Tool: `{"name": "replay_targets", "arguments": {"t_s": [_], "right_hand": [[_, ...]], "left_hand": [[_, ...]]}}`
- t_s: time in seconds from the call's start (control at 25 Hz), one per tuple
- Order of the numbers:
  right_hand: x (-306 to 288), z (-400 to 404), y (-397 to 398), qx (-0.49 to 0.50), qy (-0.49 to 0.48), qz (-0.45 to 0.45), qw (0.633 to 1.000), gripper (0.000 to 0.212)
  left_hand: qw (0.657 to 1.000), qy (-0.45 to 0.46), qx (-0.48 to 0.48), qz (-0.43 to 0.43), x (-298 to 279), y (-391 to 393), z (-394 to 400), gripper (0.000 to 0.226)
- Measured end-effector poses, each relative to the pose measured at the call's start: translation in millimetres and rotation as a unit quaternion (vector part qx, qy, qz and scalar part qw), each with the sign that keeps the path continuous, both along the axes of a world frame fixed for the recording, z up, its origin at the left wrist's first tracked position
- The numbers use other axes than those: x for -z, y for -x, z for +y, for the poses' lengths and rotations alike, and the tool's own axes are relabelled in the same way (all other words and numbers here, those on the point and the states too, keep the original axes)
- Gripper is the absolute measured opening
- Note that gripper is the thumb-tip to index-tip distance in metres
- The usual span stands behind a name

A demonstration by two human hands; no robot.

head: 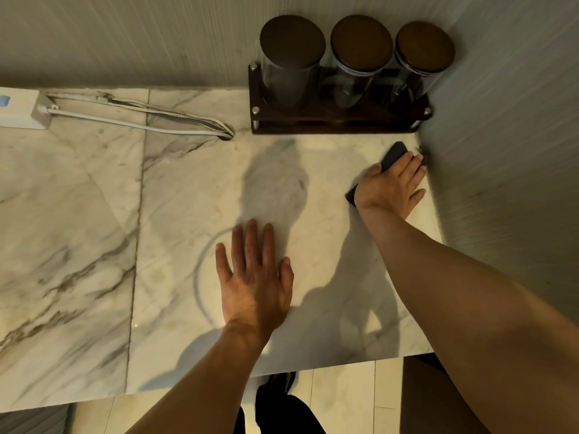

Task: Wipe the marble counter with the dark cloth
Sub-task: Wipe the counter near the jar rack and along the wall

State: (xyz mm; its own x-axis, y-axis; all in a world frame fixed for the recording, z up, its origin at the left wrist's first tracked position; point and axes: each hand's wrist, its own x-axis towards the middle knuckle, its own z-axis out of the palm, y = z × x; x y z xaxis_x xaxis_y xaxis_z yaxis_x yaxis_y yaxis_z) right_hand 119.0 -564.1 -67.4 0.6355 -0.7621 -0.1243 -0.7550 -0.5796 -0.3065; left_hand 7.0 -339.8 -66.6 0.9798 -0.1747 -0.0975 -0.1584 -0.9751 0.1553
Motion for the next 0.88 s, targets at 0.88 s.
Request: {"name": "replay_targets", "arguments": {"t_s": [0.88], "right_hand": [[0,22,144,0.060,-0.002,-0.001,0.998,0.066]], "left_hand": [[0.999,0.031,0.008,0.008,10,-1,2,0.062]]}}
